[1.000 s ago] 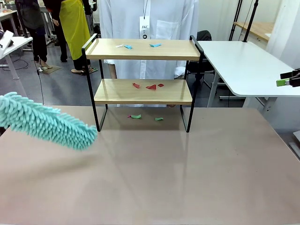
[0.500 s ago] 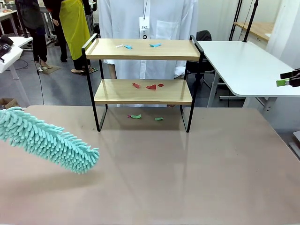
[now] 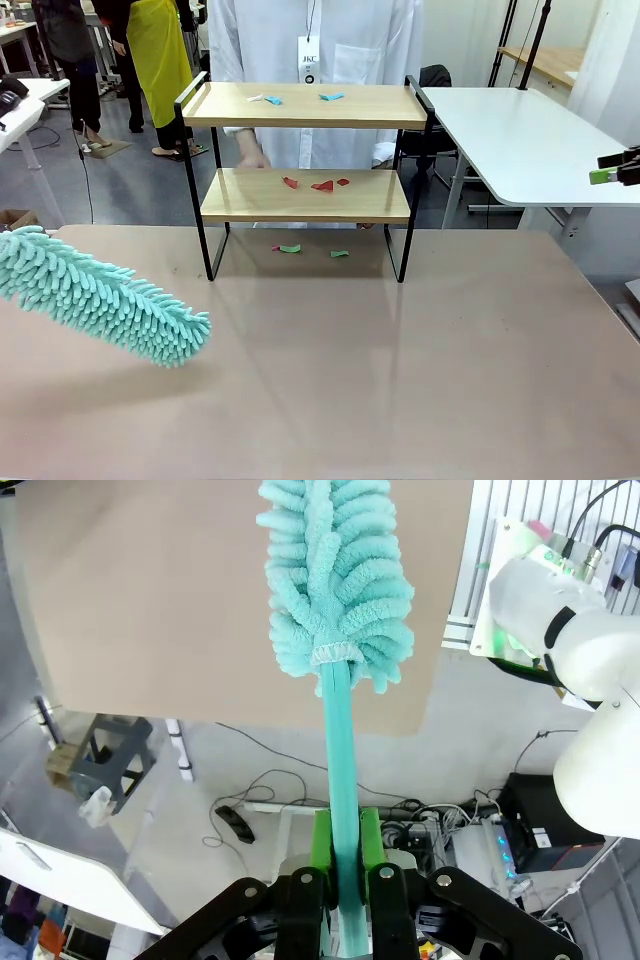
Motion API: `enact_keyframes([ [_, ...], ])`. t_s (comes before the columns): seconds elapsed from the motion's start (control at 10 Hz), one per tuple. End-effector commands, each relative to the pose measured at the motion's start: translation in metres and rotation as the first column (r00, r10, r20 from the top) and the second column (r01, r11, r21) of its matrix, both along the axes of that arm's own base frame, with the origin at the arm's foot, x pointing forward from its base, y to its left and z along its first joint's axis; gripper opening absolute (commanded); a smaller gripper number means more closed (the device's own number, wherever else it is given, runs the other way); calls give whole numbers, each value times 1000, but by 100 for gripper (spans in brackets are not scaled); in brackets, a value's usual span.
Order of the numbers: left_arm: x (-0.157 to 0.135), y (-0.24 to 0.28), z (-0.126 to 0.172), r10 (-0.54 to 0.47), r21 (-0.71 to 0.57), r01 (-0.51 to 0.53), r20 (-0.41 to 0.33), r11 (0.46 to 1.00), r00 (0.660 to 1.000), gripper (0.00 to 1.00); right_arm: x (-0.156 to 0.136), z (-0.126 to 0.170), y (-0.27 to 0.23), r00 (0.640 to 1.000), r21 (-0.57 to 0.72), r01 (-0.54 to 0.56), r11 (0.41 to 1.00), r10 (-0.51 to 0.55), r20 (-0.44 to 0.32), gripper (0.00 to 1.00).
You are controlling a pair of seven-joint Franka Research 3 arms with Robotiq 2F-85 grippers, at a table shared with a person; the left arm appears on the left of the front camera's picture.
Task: Clean the shelf.
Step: Clean the specific section of the Shelf indicated by the human with the Duster.
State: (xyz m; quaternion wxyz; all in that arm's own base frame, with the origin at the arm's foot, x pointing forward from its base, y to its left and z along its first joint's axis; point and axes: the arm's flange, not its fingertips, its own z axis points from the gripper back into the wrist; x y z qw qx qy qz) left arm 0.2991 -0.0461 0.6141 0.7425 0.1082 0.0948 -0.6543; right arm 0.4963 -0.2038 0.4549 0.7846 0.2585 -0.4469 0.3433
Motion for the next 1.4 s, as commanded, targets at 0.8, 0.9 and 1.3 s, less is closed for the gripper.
enact_keyframes([
  [0.8,-2,1,3,4,-3,-4,1,1000,1000,13,0,2,2,1000,-1,-3,1000,3,4,100],
  [0.9,-2,1,3,4,-3,-4,1,1000,1000,13,0,2,2,1000,-1,-3,1000,3,4,100],
  [1.3,-2,1,3,4,-3,-4,1,1000,1000,13,0,2,2,1000,-1,-3,1000,3,4,100],
])
